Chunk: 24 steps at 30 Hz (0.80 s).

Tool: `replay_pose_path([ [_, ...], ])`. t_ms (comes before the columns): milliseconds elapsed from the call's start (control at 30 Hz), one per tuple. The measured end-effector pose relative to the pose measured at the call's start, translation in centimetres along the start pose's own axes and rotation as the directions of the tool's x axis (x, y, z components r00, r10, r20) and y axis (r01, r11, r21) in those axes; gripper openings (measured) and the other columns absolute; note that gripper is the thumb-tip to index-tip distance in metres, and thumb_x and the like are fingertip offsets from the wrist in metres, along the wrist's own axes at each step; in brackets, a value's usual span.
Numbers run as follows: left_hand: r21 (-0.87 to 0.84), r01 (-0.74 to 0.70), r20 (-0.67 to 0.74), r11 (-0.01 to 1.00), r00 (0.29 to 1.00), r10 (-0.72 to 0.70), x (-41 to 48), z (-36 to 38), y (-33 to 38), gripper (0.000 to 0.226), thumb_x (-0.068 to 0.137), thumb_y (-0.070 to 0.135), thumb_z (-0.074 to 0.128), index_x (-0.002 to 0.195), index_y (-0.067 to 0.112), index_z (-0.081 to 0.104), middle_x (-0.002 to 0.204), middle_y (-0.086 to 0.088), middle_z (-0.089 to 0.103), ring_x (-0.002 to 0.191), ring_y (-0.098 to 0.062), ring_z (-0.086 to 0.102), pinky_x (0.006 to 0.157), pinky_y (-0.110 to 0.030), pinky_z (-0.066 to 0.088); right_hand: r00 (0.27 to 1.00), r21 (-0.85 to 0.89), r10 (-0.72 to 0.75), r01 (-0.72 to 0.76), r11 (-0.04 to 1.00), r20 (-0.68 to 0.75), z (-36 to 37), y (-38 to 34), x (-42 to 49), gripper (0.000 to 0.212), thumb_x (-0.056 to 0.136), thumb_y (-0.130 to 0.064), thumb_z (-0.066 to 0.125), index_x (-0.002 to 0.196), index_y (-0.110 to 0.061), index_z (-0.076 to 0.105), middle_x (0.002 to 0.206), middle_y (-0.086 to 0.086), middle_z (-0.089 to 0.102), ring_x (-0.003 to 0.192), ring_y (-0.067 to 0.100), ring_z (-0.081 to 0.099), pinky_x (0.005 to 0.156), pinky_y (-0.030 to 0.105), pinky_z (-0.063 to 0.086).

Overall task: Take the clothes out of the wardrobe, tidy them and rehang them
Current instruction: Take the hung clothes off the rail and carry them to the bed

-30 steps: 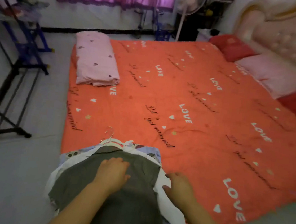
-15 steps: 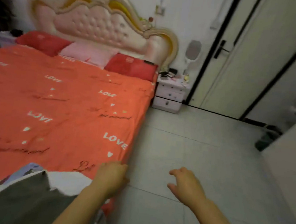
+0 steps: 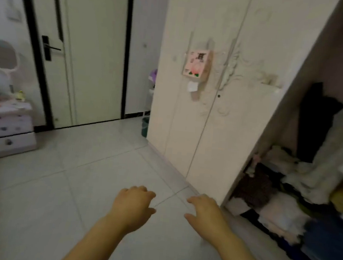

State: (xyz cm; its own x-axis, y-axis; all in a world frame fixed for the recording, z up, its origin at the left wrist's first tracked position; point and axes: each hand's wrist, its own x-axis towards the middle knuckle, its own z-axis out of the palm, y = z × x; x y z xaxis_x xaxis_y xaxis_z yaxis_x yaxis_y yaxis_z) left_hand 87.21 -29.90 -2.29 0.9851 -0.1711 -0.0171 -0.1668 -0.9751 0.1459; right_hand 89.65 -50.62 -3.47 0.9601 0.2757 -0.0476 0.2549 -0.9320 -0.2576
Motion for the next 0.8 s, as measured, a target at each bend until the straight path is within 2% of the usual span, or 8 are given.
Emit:
replay_pose_path([
  [100,-0.004,-0.146,0.0,0.989,0.989,0.146,6.0,0.3,7.6,0.05,0.095,0.046,0.042,0.141,0.028,0.036,0.137,0.003,0.046,0.123,-0.019,0.045,0.1,-0.033,0.035,0.991,0.053,0.127,-0.125,0.991,-0.048,-2.7,8.3,-0.3,0.047,0.093,-0.038,0.051,0.137,-0.024,0.044,0.131,0.002,0.045,0.119,0.018,0.044,0.097,0.027,0.041],
  [233,-0.033,-0.319,0.012,0.947,0.948,0.319,12.3,0.5,16.7,0.049,0.095,0.047,0.041,0.14,0.03,0.036,0.137,0.003,0.046,0.123,-0.018,0.045,0.1,-0.032,0.036,0.962,0.068,0.258,-0.252,0.965,-0.093,-5.9,17.3,-1.5,0.032,0.095,-0.03,0.049,0.124,-0.018,0.055,0.123,0.002,0.052,0.109,0.016,0.05,0.088,0.026,0.043],
  [433,-0.042,-0.548,-0.002,0.836,0.836,0.548,21.1,0.5,28.0,0.046,0.093,0.042,0.044,0.137,0.029,0.041,0.133,0.004,0.049,0.118,-0.018,0.047,0.092,-0.027,0.038,0.879,0.044,0.437,-0.437,0.898,-0.191,-10.2,28.0,-1.7,0.042,0.094,-0.036,0.049,0.133,-0.021,0.047,0.131,0.003,0.048,0.118,0.015,0.045,0.093,0.024,0.038],
  [600,-0.076,-0.674,-0.08,0.735,0.738,0.67,29.7,0.4,35.4,0.046,0.093,0.043,0.045,0.137,0.028,0.042,0.133,0.005,0.048,0.119,-0.015,0.046,0.093,-0.026,0.042,0.801,0.014,0.518,-0.539,0.842,-0.299,-13.8,35.8,0.0,0.047,0.095,-0.038,0.047,0.139,-0.025,0.04,0.133,0.0,0.045,0.121,0.016,0.042,0.097,0.024,0.036],
  [800,-0.083,-0.77,-0.171,0.632,0.636,0.752,40.1,-1.1,42.7,0.047,0.095,0.044,0.042,0.14,0.031,0.038,0.133,0.007,0.048,0.118,-0.01,0.045,0.094,-0.024,0.039,0.723,0.015,0.572,-0.616,0.788,-0.388,-19.5,43.6,3.4,0.043,0.094,-0.038,0.049,0.133,-0.021,0.048,0.129,0.0,0.049,0.118,0.016,0.045,0.097,0.026,0.039],
])
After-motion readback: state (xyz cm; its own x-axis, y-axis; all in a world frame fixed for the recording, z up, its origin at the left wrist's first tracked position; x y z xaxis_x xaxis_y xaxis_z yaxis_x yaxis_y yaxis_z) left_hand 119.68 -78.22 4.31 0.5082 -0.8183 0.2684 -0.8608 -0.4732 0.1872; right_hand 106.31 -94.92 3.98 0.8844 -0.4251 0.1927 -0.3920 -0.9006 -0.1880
